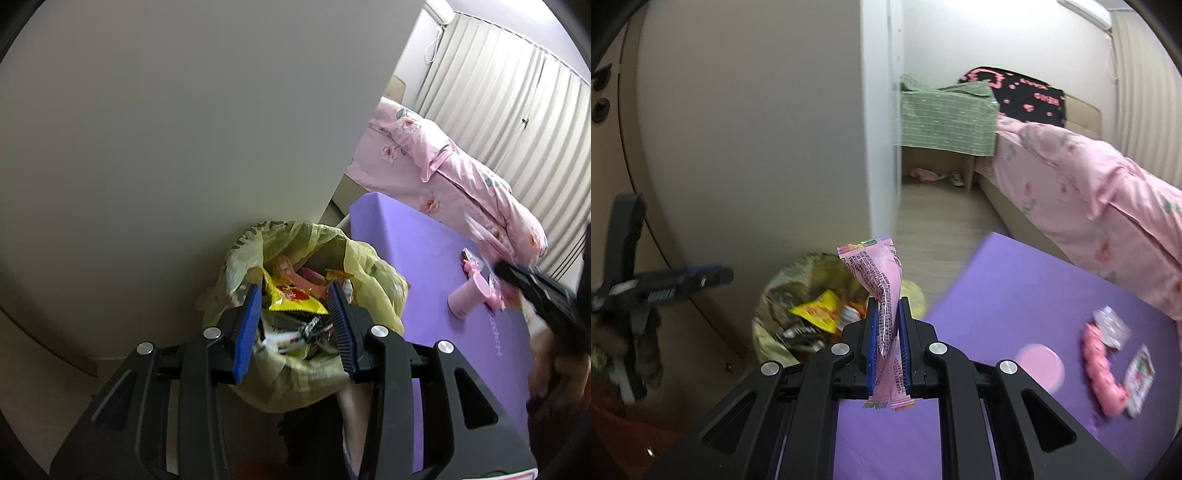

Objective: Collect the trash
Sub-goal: 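Lower the pink wrapper into the trash bag and open the right tool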

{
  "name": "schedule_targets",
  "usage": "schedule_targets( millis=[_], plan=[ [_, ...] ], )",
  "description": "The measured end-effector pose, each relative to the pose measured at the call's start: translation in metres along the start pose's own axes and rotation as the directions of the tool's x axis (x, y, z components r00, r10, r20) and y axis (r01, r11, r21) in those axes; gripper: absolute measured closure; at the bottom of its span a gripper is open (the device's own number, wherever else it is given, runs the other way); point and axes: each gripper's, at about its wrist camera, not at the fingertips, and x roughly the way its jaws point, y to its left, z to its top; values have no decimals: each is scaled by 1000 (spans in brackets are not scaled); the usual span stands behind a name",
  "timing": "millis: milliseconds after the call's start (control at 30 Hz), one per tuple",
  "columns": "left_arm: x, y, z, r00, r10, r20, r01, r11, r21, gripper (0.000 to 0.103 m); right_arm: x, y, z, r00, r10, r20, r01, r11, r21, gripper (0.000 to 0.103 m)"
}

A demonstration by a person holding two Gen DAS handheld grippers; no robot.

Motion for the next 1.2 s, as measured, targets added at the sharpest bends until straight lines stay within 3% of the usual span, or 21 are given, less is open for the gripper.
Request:
schedule_targets(
  millis=[267, 767, 933, 1200],
  plan=[
    [-14, 3, -18, 999, 42, 2, -42, 999, 28, 66, 45, 35, 21, 995, 94, -37, -96, 994, -48, 92],
    [-1, 12, -32, 998, 44, -50, -42, 999, 26, 66, 97, 46, 23, 985, 122, -118, -126, 992, -27, 90],
    [3, 12, -32, 997, 35, -61, -34, 999, 24, 66, 98, 50, 22, 985, 137, -109, -142, 989, -40, 67],
    [5, 7, -31, 997, 28, -73, -26, 999, 34, 66, 86, 43, 23, 988, 127, -82, -131, 990, -46, 67]
  ],
)
